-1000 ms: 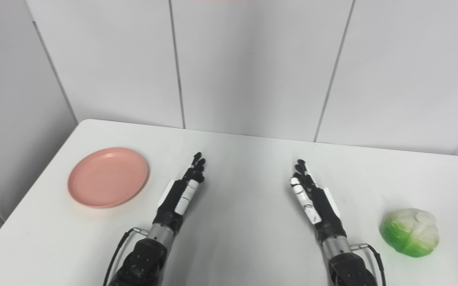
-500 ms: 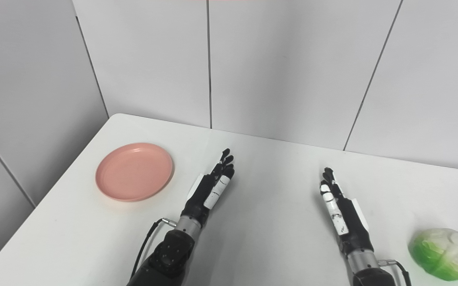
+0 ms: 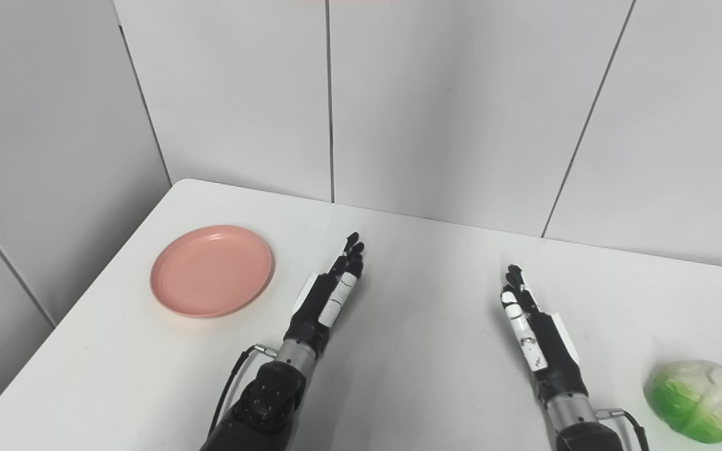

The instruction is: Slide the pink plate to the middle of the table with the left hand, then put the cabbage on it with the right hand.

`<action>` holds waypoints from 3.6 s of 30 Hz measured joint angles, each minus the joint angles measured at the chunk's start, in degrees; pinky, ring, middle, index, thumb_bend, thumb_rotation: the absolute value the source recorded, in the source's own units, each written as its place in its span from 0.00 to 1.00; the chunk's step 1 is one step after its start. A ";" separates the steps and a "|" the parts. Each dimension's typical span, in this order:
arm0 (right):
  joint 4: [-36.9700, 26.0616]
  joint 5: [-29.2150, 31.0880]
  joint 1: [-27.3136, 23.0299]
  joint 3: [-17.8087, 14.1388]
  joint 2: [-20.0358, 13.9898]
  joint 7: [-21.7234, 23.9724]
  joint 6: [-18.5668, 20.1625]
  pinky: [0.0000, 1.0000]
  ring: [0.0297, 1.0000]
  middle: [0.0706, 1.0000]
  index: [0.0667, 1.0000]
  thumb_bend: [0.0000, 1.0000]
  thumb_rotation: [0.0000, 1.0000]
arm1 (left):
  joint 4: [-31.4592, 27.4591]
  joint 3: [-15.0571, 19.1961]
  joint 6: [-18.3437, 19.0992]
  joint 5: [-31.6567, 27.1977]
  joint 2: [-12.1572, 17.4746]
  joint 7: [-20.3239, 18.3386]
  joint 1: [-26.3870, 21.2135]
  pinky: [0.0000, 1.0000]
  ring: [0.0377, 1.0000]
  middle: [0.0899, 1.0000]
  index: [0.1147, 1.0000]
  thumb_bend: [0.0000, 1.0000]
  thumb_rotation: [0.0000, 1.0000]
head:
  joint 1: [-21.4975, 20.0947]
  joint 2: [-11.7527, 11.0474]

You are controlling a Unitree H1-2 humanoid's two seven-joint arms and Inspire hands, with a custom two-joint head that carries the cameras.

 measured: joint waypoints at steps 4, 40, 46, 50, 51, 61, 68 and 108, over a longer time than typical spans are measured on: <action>0.04 0.04 -0.08 0.01 0.03 0.06 0.00 1.00 0.98 1.00 1.00 0.40 1.00 | -0.98 0.37 0.09 -0.87 0.01 -0.37 0.22 0.99 0.99 1.00 1.00 0.87 1.00 | 0.00 0.00; 0.14 0.17 -0.52 -0.04 0.02 0.92 0.06 1.00 0.98 1.00 1.00 0.40 1.00 | -36.16 11.94 11.75 -8.55 3.94 -0.98 3.54 0.97 0.99 1.00 1.00 0.87 1.00 | -0.35 0.09; 0.38 0.17 -0.63 -0.01 0.03 0.96 -0.18 1.00 0.98 1.00 1.00 0.41 1.00 | -36.39 14.73 11.71 -10.36 4.79 -0.23 3.15 1.00 1.00 1.00 1.00 0.86 1.00 | -0.44 0.09; 0.38 0.13 -0.65 0.01 0.05 0.98 -0.18 1.00 0.98 1.00 1.00 0.42 1.00 | -36.82 16.56 11.04 -12.23 6.10 -0.24 2.55 1.00 1.00 1.00 1.00 0.86 1.00 | -0.44 0.09; 0.35 0.11 -0.64 0.01 0.04 0.98 -0.17 1.00 0.98 1.00 1.00 0.42 1.00 | -36.91 16.97 10.82 -12.37 6.43 -0.15 2.44 1.00 1.00 1.00 1.00 0.85 1.00 | -0.44 0.17; 0.46 0.18 -0.65 0.02 -0.03 1.12 -0.29 1.00 0.99 1.00 1.00 0.42 1.00 | -38.54 20.81 10.58 -14.03 7.77 2.04 1.88 1.00 1.00 1.00 1.00 0.86 1.00 | -0.70 0.18; 0.53 0.09 -0.67 0.03 -0.05 1.04 -0.35 0.99 0.98 1.00 1.00 0.45 1.00 | -35.91 24.50 8.51 -16.59 11.22 2.15 1.83 1.00 1.00 1.00 1.00 0.87 1.00 | -0.62 0.35; -0.12 0.06 -0.38 0.02 -0.10 0.90 -0.11 1.00 0.98 1.00 1.00 0.43 1.00 | -11.27 31.58 5.15 -25.91 17.04 3.59 -0.49 1.00 1.00 1.00 1.00 0.90 1.00 | -0.18 0.70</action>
